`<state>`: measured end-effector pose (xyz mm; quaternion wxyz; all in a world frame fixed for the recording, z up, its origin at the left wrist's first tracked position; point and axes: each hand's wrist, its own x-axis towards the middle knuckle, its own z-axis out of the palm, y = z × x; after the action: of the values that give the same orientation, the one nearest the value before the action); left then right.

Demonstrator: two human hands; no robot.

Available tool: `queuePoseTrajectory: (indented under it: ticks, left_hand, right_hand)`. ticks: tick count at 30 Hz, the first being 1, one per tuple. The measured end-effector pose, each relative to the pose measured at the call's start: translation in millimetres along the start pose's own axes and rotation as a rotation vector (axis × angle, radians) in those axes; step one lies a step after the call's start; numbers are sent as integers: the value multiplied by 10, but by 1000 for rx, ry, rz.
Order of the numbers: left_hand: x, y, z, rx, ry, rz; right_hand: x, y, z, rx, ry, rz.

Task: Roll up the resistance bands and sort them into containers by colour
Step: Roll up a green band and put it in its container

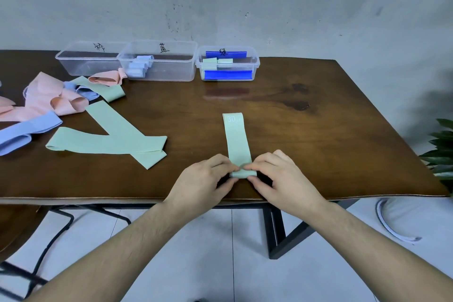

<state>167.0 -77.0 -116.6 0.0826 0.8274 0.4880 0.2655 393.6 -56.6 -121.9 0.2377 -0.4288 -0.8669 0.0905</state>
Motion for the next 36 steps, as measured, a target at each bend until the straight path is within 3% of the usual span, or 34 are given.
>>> queuePoseTrajectory:
  ticks: [5,36]
  left_hand:
    - [13,2,17,16,9,-9]
    - [176,-74,2,-10,-1,-40]
  right_hand:
    - [6,-29,11,34,66,2]
    - [241,51,-8,-7,1,41]
